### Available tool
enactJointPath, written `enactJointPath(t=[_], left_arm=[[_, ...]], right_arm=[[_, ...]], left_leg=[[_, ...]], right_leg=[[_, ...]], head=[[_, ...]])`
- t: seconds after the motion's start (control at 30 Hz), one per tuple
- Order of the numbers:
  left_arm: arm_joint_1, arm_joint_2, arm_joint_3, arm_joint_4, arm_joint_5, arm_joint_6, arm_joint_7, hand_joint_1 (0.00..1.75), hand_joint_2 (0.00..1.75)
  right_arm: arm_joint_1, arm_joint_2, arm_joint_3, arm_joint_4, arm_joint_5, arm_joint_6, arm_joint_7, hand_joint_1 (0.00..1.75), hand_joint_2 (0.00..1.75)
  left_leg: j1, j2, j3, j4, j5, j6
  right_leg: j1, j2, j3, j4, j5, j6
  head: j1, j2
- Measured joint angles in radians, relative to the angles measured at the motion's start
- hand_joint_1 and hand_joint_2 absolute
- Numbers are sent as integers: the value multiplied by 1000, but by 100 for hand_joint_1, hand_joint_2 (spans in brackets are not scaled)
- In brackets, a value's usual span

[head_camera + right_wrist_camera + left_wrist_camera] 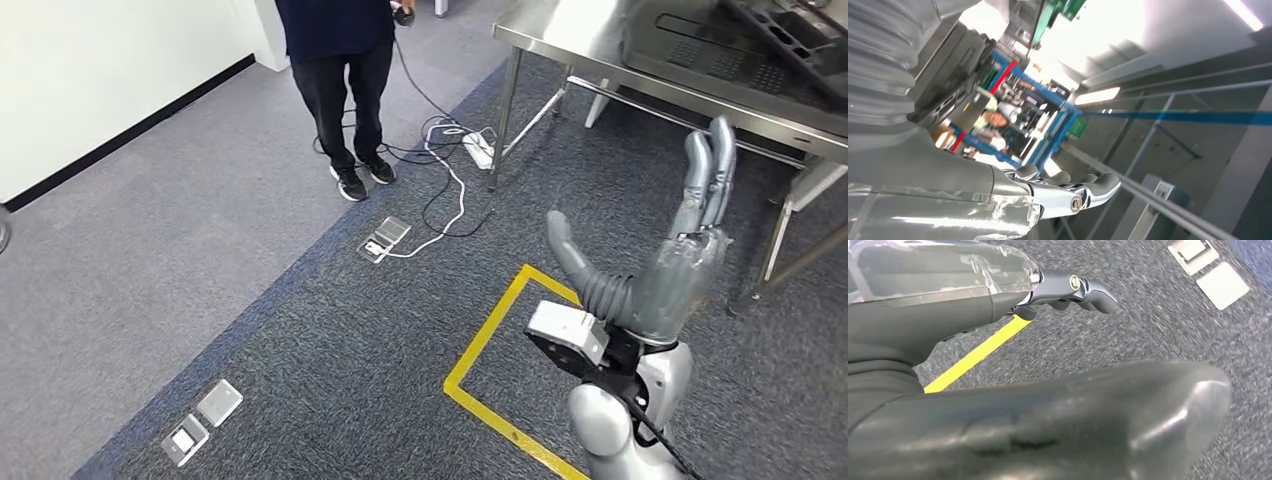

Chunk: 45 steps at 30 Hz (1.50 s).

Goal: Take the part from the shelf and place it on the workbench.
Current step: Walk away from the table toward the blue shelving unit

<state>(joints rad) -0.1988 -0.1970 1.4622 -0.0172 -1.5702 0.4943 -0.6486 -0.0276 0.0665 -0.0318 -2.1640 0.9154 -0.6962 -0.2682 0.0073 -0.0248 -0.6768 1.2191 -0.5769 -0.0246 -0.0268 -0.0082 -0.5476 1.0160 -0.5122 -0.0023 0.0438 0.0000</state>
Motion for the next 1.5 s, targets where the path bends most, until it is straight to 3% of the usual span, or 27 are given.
enactJointPath(t=[0.07, 0.1, 0.13, 0.2, 0.23, 0.3, 0.37, 0.43, 0.5, 0.57, 0.6, 0.63, 0.7, 0.73, 0.8, 0.87, 0.93, 1.0, 1.07, 1.1, 1.13, 1.23, 1.3, 1.37, 1.43, 1.5], left_arm=[[1, 0, 0, 0, 0, -1, 1, 0, 0], [1, 1, 0, 0, 0, -1, 1, 0, 0], [1, 1, 0, 0, 0, -1, 1, 0, 0], [1, 2, 0, 0, 0, -1, 1, 0, 0], [1, 2, 0, 0, 0, -1, 1, 0, 0], [1, 2, 0, 0, 1, 0, 1, 0, 0], [4, 2, 0, 0, 2, 3, 1, 0, 0], [6, 2, 0, 0, 2, 7, 1, 0, 0], [7, 2, 0, 0, 2, 10, 0, 0, 0], [7, 1, 0, 0, 4, 12, 0, 0, 0], [8, 1, 0, 0, 5, 13, 0, 0, 0], [8, 1, 0, 0, 7, 14, 0, 0, 0], [8, 1, 0, 0, 8, 16, -1, 0, 0], [7, 1, 0, 0, 8, 16, -1, 0, 0], [6, 1, 0, 0, 9, 17, -2, 0, 0], [7, 1, 0, 0, 8, 17, -2, 0, 0], [7, 1, 0, 0, 8, 17, -2, 0, 0], [7, 1, 0, 0, 8, 17, -2, 0, 0], [8, 1, 0, 0, 8, 17, -2, 0, 0], [8, 1, 0, 0, 8, 17, -2, 0, 0], [9, 1, 0, 0, 9, 17, -2, 0, 0], [10, 1, 0, 0, 15, 15, -2, 0, 0], [11, 1, 0, 0, 19, 11, -2, 0, 0], [15, 1, 0, 0, 22, 7, -3, 0, 0], [19, 1, 0, 0, 25, 5, -4, 0, 0], [19, 1, 0, 0, 26, 3, -5, 0, 0]], right_arm=[[7, 7, 0, -1, -7, 0, -12, 0, 175], [9, 11, -1, -1, -11, 0, -18, 0, 175], [10, 15, -1, -1, -13, 0, -22, 0, 175], [11, 22, -2, -1, -16, 0, -31, 0, 175], [12, 26, -2, -1, -19, 0, -35, 0, 175], [12, 32, -3, -2, -26, 0, -43, 0, 175], [11, 35, -3, -2, -30, 0, -46, 0, 175], [11, 37, -3, -2, -33, 0, -46, 0, 175], [13, 39, -3, -3, -36, -1, -45, 0, 175], [17, 40, -3, -3, -37, -1, -43, 0, 175], [19, 40, -3, -3, -38, -1, -41, 0, 175], [19, 40, -3, -3, -37, -1, -39, 0, 175], [19, 40, -3, -3, -35, -1, -34, 0, 175], [19, 40, -3, -3, -33, -1, -29, 0, 175], [20, 40, -3, -3, -29, 0, -16, 0, 175], [21, 41, -3, -3, -29, 0, -5, 0, 175], [21, 42, -3, -3, -29, 0, 0, 0, 175], [22, 43, -3, -3, -29, 0, 1, 0, 175], [23, 43, -3, -2, -33, 0, 4, 0, 175], [24, 44, -3, -2, -41, 0, 8, 0, 175], [25, 44, -4, -1, -53, 0, 14, 0, 175], [43, 47, -24, 14, -129, 0, 24, 0, 175], [64, 52, -59, 42, -190, 0, 14, 0, 175], [84, 58, -106, 80, -233, 0, -2, 0, 175], [99, 64, -156, 120, -265, 0, -19, 0, 175], [115, 70, -217, 169, -304, 0, -39, 0, 175]], left_leg=[[3, 11, -43, 91, -28, -4], [4, 14, -41, 89, -17, -4], [5, 19, -22, 52, 9, -4], [1, 49, 45, -81, 70, 2], [-2, 64, 70, -135, 87, 8], [-9, 74, 84, -176, 89, 20], [-7, 58, 83, -183, 91, 33], [-2, 43, 87, -193, 97, 46], [-1, 27, 88, -196, 99, 55], [-2, 6, 89, -195, 98, 58], [-2, -6, 89, -194, 98, 59], [-1, -19, 90, -192, 97, 58], [0, -44, 90, -186, 94, 53], [0, -56, 87, -181, 92, 48], [0, -76, 77, -175, 93, 36], [3, -87, 71, -173, 94, 25], [0, -54, 57, -136, 71, 13], [-1, -6, 10, -30, 16, 3], [2, 10, -44, 79, -24, -1], [3, 13, -52, 94, -20, -1], [3, 16, -43, 76, -1, 0], [-3, 54, 50, -112, 80, 13], [-12, 73, 76, -174, 91, 24], [-14, 58, 76, -180, 92, 35], [-10, 43, 82, -191, 97, 47], [-7, 27, 86, -199, 100, 58]], right_leg=[[2, -26, 1, 0, -3, -2], [3, -37, 3, 1, -5, -2], [3, -47, 5, 1, -7, 0], [5, -65, 14, 2, -14, 7], [8, -73, 17, 3, -18, 12], [14, -88, 21, 3, -22, 21], [13, -97, 26, 2, -28, 30], [9, -61, 13, 42, -61, 37], [8, -13, -43, 161, -123, 39], [9, 1, -101, 271, -156, 40], [8, 3, -109, 279, -143, 40], [8, 5, -99, 247, -111, 39], [4, 33, -50, 120, -36, 37], [1, 54, -29, 66, -16, 36], [0, 80, -16, 25, -10, 32], [1, 64, -15, 20, -8, 23], [-2, 40, -10, 13, -5, 11], [0, 14, -6, 10, -6, 3], [2, -13, -4, 11, -9, 0], [3, -25, -3, 11, -11, 0], [3, -36, -1, 11, -13, 1], [5, -66, 11, 11, -23, 10], [10, -82, 18, 9, -28, 19], [11, -97, 25, 4, -32, 28], [8, -74, 22, 24, -53, 37], [5, -24, -21, 121, -109, 41]], head=[[-1, 0], [-1, 0], [-1, 0], [-3, 0], [-3, 0], [-3, 0], [-1, 0], [2, 0], [8, 0], [12, 0], [13, 0], [14, 0], [17, 0], [17, 0], [17, 0], [16, 0], [10, 0], [1, 0], [-2, 0], [-2, 0], [-2, 0], [-4, 0], [-3, 0], [-1, 0], [2, 0], [8, 0]])
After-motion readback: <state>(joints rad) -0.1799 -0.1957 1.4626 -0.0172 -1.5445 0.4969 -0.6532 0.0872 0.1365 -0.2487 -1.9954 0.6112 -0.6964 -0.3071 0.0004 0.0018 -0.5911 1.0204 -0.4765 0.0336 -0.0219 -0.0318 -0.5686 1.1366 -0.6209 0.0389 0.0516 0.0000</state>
